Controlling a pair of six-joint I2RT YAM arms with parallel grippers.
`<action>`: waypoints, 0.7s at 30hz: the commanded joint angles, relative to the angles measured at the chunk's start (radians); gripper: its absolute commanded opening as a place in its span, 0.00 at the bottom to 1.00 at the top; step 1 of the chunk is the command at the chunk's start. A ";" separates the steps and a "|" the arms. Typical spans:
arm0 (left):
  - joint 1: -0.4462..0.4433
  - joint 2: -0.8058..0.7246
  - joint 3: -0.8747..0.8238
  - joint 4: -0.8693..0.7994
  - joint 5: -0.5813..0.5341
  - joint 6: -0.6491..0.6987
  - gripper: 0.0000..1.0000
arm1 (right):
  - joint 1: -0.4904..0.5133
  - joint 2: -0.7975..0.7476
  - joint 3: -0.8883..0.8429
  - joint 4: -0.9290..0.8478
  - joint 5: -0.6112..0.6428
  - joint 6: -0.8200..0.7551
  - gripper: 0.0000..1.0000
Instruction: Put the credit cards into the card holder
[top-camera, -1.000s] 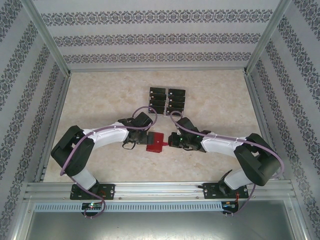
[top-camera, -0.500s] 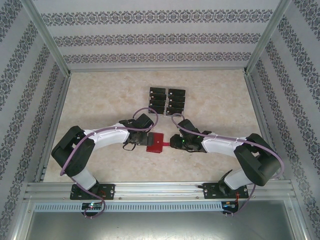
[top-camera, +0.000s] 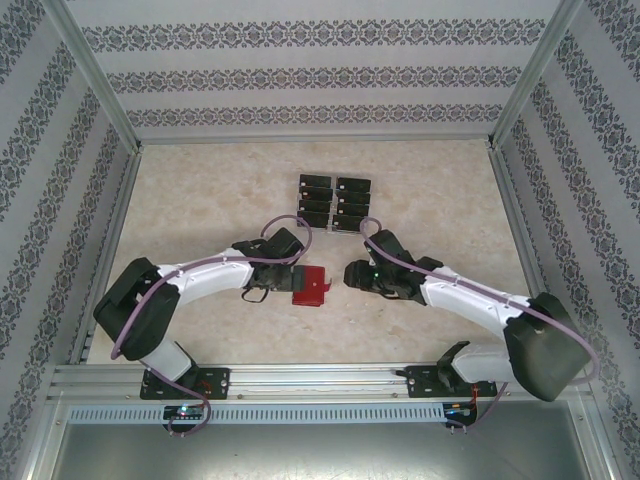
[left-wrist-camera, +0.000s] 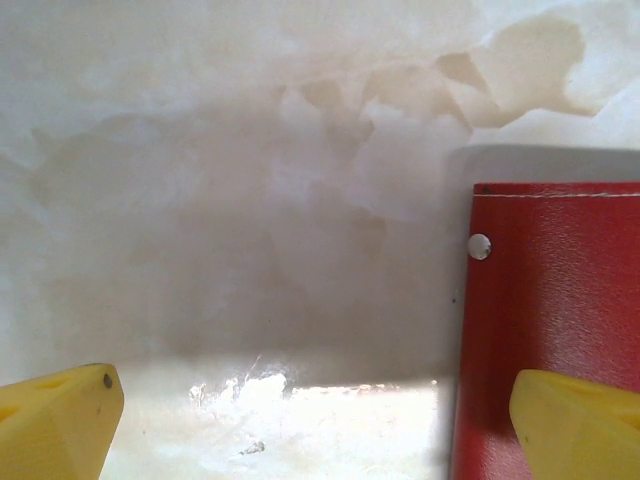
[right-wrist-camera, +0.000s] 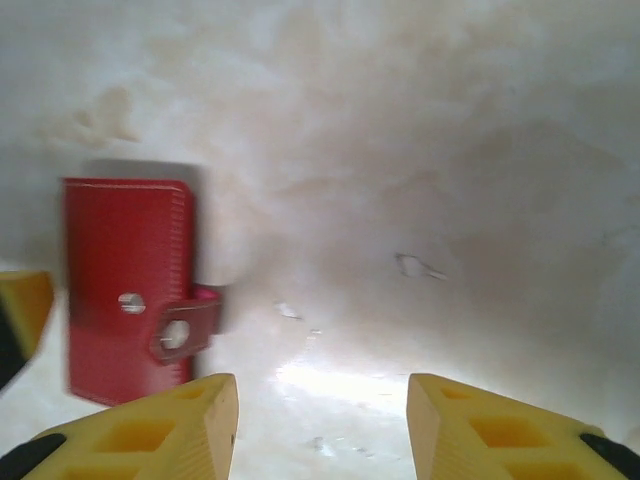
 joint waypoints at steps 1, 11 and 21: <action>-0.011 -0.044 0.019 -0.049 -0.028 -0.013 1.00 | 0.043 -0.027 0.064 0.006 -0.046 0.038 0.49; 0.050 -0.132 -0.016 -0.066 -0.093 -0.031 1.00 | 0.191 0.247 0.264 0.093 -0.084 0.102 0.50; 0.103 -0.236 -0.084 -0.083 -0.111 -0.035 1.00 | 0.176 0.365 0.245 0.091 -0.026 0.140 0.49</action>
